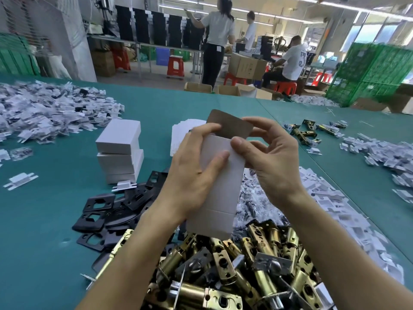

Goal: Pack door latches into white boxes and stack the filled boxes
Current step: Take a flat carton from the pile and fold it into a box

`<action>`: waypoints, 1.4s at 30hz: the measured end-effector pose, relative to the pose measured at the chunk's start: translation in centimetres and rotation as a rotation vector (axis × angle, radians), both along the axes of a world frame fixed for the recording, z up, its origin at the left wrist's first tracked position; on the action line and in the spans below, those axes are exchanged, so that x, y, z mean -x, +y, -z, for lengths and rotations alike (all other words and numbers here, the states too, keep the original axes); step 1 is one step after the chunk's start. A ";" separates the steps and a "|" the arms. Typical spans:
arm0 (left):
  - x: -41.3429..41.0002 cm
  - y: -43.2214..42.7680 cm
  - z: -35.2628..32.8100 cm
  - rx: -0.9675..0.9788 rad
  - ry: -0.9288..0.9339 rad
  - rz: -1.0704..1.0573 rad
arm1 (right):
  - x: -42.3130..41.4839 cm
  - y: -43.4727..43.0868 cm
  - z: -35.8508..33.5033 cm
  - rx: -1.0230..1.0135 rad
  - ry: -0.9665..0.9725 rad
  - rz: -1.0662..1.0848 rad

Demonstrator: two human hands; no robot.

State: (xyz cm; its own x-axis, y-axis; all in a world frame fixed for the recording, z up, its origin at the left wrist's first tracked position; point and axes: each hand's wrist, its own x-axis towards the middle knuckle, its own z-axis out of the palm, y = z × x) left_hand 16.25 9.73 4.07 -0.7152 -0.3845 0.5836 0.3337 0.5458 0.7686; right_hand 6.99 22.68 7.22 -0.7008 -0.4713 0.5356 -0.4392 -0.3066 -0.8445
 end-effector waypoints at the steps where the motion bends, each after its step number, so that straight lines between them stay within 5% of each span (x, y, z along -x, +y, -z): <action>1: 0.0 0.2 0.1 0.084 -0.021 -0.109 | -0.2 -0.2 0.0 0.013 -0.008 0.038; 5: -0.4 1.8 0.0 0.297 -0.188 -0.337 | -1.0 -0.8 0.5 0.047 0.000 0.132; 9: -0.7 1.8 0.1 0.312 -0.266 -0.404 | -1.7 -0.7 0.4 0.035 0.038 0.105; 15: -0.4 0.3 0.0 0.151 -0.157 -0.197 | -2.0 -0.3 -1.1 -0.128 -0.033 -0.067; 20: -0.2 -0.2 0.3 0.222 -0.060 -0.171 | -1.4 0.0 -1.6 -0.265 0.028 -0.063; 34: -0.3 -0.3 0.6 0.277 -0.047 -0.201 | -1.4 0.3 -1.5 -0.156 -0.092 -0.049; 42: -0.1 -0.4 0.7 0.251 -0.063 -0.232 | -1.8 -0.2 -1.5 -0.242 0.061 -0.015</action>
State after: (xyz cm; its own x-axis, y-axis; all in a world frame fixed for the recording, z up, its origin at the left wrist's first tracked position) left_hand 16.35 9.31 3.41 -0.6635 -0.3906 0.6381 0.1349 0.7764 0.6156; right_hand 8.78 22.51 8.76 -0.6627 -0.6010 0.4468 -0.4884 -0.1054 -0.8662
